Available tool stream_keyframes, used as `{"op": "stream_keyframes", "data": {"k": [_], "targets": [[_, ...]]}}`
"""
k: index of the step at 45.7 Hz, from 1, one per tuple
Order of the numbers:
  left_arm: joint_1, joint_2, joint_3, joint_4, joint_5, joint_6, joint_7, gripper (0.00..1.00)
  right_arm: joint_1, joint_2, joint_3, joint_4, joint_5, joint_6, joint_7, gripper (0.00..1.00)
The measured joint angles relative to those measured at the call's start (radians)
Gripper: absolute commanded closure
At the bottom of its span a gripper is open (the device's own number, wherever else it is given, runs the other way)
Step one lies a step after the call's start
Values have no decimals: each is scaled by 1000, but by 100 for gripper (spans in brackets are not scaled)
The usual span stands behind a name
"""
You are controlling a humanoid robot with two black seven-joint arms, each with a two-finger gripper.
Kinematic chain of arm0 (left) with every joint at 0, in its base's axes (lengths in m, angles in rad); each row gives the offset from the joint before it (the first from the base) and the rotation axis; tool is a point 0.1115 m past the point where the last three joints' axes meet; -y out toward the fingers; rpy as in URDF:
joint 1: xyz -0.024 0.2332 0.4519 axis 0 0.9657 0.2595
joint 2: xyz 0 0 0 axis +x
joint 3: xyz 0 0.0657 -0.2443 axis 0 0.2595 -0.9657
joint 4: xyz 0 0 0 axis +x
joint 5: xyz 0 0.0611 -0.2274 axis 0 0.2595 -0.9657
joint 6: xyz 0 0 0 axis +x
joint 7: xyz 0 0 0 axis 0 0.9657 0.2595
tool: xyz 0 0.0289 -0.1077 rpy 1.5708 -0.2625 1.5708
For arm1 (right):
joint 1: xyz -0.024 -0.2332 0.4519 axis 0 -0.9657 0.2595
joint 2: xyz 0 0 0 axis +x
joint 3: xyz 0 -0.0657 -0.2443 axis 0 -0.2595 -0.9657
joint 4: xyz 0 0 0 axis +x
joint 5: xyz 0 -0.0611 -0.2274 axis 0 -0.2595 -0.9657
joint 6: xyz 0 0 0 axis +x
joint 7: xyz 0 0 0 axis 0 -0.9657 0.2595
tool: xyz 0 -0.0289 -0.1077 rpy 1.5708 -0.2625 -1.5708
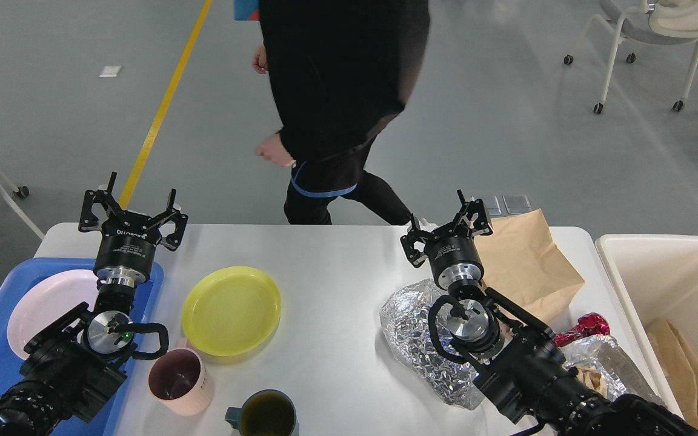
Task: Tidy desktop
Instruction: 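Raise the left gripper up and away from the blue tray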
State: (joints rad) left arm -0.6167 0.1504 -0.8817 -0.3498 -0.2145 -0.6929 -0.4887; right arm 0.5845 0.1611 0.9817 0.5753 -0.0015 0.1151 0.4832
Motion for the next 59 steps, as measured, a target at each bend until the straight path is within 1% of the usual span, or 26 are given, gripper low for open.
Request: {"op": "stream_keyframes", "data": {"k": [32, 35, 39, 42, 47, 48, 50, 54, 56, 59], "targets": [[1, -6, -18, 0, -2, -1, 1, 3, 0, 0, 0, 0, 0, 0, 0, 0], [-4, -4, -15, 1, -2, 14, 2, 3, 0, 0, 0, 0, 0, 0, 0, 0], [-24, -2, -4, 5, 2, 63, 4, 3, 0, 0, 0, 0, 0, 0, 0, 0], [-54, 1, 0, 6, 4, 135, 4, 3, 0, 0, 0, 1, 0, 0, 0, 0], [-144, 38, 2, 6, 4, 309, 5, 3, 0, 0, 0, 2, 0, 0, 0, 0], [-179, 81, 22, 0, 5, 398, 5, 3, -1, 0, 0, 2, 0, 0, 0, 0], [-196, 108, 48, -3, 6, 441, 4, 3, -2, 0, 0, 2, 0, 0, 0, 0], [-284, 182, 237, -8, 8, 527, 5, 3, -2, 0, 0, 2, 0, 0, 0, 0], [-331, 200, 342, -10, 9, 542, 6, 3, -2, 0, 0, 2, 0, 0, 0, 0], [-416, 228, 538, -12, 9, 551, 6, 3, -2, 0, 0, 2, 0, 0, 0, 0]]}}
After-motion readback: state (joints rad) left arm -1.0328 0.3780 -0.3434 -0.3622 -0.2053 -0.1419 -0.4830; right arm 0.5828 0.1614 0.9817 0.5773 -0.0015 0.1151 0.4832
